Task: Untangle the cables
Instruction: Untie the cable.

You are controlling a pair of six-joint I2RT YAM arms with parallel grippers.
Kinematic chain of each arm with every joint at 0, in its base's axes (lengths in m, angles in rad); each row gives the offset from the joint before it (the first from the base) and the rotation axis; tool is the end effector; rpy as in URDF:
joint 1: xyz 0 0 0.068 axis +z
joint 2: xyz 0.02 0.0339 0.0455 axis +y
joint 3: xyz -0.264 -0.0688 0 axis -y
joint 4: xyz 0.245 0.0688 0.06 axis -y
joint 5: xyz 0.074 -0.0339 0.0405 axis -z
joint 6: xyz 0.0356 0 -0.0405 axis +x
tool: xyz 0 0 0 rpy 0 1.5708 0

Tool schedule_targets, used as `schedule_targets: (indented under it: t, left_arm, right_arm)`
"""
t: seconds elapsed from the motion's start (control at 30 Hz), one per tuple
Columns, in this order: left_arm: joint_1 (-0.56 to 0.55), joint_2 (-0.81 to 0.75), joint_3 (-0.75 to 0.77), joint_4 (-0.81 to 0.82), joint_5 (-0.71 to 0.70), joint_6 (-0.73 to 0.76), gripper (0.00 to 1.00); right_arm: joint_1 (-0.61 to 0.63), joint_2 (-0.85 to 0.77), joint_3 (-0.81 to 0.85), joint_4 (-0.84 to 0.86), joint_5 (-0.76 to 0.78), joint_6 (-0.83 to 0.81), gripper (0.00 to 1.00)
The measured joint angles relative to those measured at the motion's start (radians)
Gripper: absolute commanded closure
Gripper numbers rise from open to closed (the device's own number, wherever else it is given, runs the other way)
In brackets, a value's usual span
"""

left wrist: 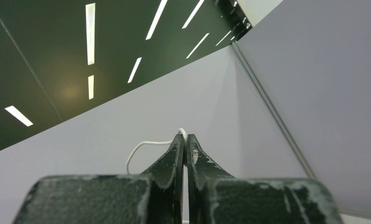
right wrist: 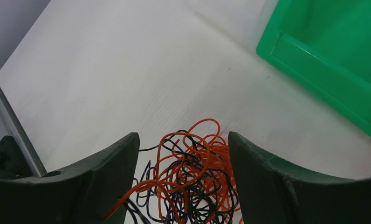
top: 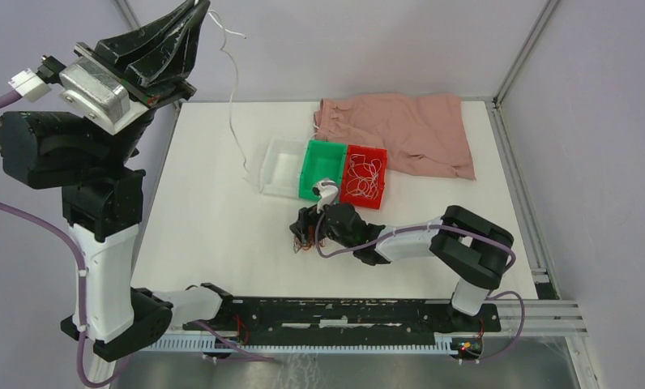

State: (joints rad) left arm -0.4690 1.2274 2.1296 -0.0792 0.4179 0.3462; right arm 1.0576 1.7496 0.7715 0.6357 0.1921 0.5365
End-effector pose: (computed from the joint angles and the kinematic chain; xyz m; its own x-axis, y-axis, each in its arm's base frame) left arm 0.0901 -0.0619 0.6696 0.8389 -0.0774 -0.5387 0.3982 0.7620 0.5107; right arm 0.1808 0.3070 0.1670 -0.5336 0.0750 -0.8424 -0.5749 0.6984 0.4264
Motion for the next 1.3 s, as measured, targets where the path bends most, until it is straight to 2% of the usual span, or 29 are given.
schedule_targets:
  t: [0.2, 0.43, 0.63, 0.8, 0.97, 1.1, 1.3]
  left_arm:
    - [0.0, -0.028, -0.061, -0.039, 0.023, 0.022, 0.97]
    - [0.0, -0.087, -0.227, -0.118, 0.125, 0.021, 0.97]
    - [0.0, -0.121, -0.357, -0.157, 0.169, 0.0, 0.97]
    - [0.0, -0.138, -0.42, -0.182, 0.226, -0.055, 0.97]
    - [0.0, -0.14, -0.433, -0.183, 0.267, -0.087, 0.97]
    - [0.0, -0.153, -0.444, -0.185, 0.274, -0.088, 0.97]
    - [0.0, -0.17, -0.46, -0.182, 0.274, -0.088, 0.97]
  right_arm:
    - [0.0, -0.126, 0.001, -0.043, -0.034, -0.019, 0.14]
    - [0.0, -0.35, 0.082, -0.082, -0.124, -0.103, 0.11]
    - [0.001, -0.462, 0.132, -0.148, -0.14, -0.214, 0.09]
    - [0.0, -0.467, 0.273, -0.259, -0.132, -0.311, 0.13]
    - [0.0, -0.423, 0.398, -0.293, -0.132, -0.356, 0.18]
    - [0.0, -0.383, 0.404, -0.311, -0.137, -0.359, 0.22]
    - [-0.002, -0.331, 0.404, -0.315, -0.163, -0.33, 0.23]
